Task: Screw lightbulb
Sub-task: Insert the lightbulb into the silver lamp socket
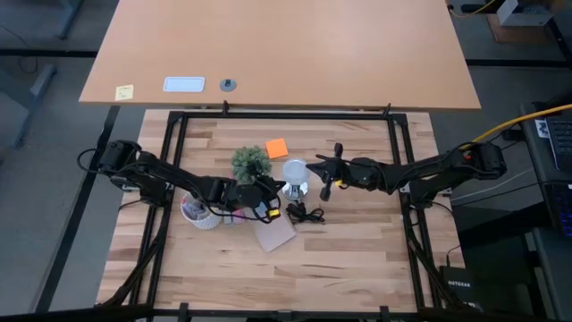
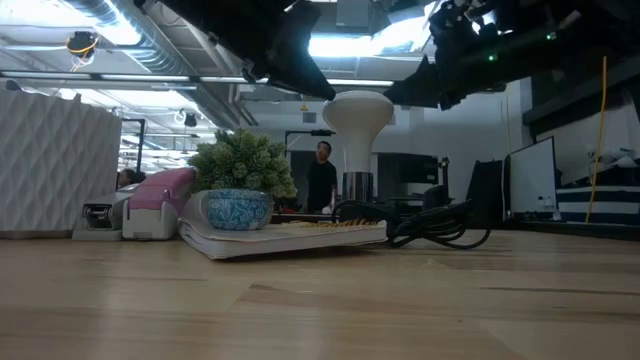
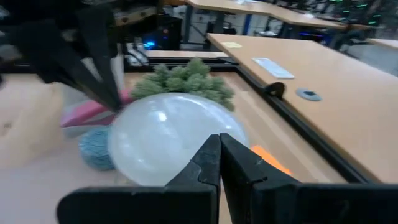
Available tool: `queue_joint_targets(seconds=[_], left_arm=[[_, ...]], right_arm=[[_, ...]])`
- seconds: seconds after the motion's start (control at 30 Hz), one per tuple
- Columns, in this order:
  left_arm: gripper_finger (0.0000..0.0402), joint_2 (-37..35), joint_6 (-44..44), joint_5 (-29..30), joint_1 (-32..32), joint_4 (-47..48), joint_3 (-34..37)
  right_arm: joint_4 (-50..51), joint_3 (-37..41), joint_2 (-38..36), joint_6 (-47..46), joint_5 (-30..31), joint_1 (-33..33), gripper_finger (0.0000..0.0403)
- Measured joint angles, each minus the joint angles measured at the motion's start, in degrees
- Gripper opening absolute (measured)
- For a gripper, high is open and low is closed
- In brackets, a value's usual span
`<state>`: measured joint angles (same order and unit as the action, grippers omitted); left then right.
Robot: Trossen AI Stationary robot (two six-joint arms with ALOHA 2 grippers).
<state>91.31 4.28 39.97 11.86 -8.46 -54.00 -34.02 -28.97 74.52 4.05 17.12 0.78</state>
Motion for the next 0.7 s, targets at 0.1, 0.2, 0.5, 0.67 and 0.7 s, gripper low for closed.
queue_joint_targets(seconds=[0.1, 0.2, 0.5, 0.67, 0.7], left_arm=[[0.0, 0.02, -0.18, 0.43, -0.09, 0.1, 0.0], [0.0, 0.02, -0.03, 0.57, -0.34, 0.53, 0.0], [0.0, 0.02, -0.21, 3.58, -2.15, 0.86, 0.0], [0.0, 0.02, -0.2, 3.44, -3.34, 0.49, 0.0], [0.0, 0.02, -0.2, 3.39, -3.48, 0.47, 0.0]], right_arm=[[0.06, 0.0, 0.0, -2.23, -2.62, 0.0, 0.0012], [0.85, -0.07, -0.08, -3.29, -3.88, 0.02, 0.0012], [1.98, -0.13, -0.22, -6.18, -9.81, -0.01, 0.0012], [2.01, -0.13, -0.13, -6.93, -14.7, -0.04, 0.0012], [2.01, -0.13, -0.11, -6.95, -15.19, -0.02, 0.0012]])
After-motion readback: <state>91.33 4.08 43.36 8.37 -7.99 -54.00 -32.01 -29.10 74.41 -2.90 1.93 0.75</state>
